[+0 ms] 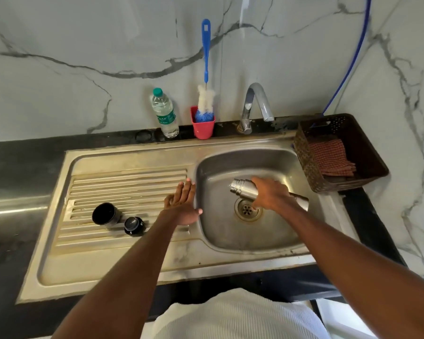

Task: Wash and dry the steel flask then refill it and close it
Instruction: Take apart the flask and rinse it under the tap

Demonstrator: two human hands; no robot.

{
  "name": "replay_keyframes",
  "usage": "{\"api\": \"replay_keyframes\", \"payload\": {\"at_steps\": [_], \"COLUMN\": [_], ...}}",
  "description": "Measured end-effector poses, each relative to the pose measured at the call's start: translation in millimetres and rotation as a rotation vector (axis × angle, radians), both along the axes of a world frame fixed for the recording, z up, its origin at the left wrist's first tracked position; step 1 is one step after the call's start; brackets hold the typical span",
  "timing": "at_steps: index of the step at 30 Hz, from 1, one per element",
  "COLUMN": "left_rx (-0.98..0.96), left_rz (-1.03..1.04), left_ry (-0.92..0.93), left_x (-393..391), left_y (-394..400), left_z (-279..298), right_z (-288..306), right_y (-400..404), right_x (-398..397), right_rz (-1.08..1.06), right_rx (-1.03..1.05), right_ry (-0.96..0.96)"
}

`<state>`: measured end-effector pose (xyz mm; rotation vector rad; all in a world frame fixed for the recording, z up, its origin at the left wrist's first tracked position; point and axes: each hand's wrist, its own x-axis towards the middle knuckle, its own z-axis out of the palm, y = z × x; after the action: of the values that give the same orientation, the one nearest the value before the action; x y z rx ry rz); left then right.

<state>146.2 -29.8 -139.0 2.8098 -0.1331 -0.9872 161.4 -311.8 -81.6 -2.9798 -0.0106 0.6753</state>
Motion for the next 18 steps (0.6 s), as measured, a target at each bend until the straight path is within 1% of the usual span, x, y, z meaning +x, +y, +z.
{"api": "replay_keyframes", "payload": {"at_steps": [7, 12, 18], "left_rx": [-0.019, -0.046, -0.053], "left_rz": [0.005, 0.005, -0.01], "left_ry": [-0.012, 0.0, 0.001], "left_x": [-3, -3, -2], "left_y": [2, 3, 6], "left_z": [-3, -2, -7], "right_z": [-12, -12, -12], "right_y": [-2, 4, 14], "right_x": [6, 8, 14], "right_rz": [0.006, 0.033, 0.072], "right_rx": [-0.204, -0.254, -0.276], "right_ry": [0.088, 0.093, 0.05]}}
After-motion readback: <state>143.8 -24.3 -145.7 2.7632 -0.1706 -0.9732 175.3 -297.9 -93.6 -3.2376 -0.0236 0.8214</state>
